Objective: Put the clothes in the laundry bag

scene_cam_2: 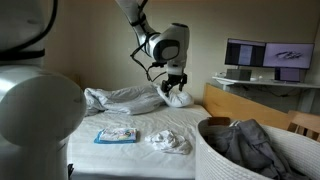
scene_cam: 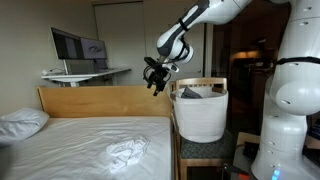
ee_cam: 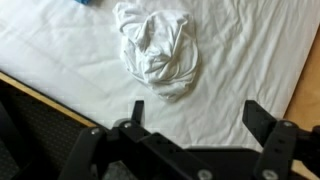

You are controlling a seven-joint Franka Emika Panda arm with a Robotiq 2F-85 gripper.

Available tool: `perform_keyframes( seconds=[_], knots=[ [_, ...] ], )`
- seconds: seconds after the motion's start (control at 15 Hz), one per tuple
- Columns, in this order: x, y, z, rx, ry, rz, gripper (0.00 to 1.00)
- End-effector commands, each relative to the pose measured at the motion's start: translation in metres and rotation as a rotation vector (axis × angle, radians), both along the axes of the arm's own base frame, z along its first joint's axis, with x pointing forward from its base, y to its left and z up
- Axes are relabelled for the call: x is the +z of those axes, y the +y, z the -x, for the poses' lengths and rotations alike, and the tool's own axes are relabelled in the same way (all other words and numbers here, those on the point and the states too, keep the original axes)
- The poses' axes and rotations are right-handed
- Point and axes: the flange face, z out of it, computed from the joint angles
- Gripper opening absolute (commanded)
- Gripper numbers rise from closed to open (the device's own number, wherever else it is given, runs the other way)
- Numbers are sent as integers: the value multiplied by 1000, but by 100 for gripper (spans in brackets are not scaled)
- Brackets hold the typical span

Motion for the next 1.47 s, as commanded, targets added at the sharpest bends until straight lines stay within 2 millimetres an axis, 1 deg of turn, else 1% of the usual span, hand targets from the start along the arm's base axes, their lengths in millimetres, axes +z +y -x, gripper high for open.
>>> perform_keyframes(
  seconds=[0.0,0.13,0.27,0.33,0.4,0.47,0.53,0.6,0.67,0.73,0.87,0.93,1.2,1.4],
  knots=[
    [-31,31,-11,46,-40,-41,100],
    [-60,51,-17,96,10,-54,100],
    [-96,71,-26,135,72,-26,100],
    [-119,78,-29,123,108,18,100],
    [-139,83,-26,113,154,64,100],
    [-152,84,-23,128,171,101,100],
    [-127,79,-20,136,149,51,100],
    [-145,83,-20,138,172,77,100],
    [-157,84,-20,141,184,91,100],
    [-162,85,-21,143,189,94,100],
    [-160,84,-24,141,184,94,100],
    [-164,88,-25,134,178,72,100],
    [-184,111,-26,124,136,53,100],
    [-200,134,-33,87,95,49,100]
  ],
)
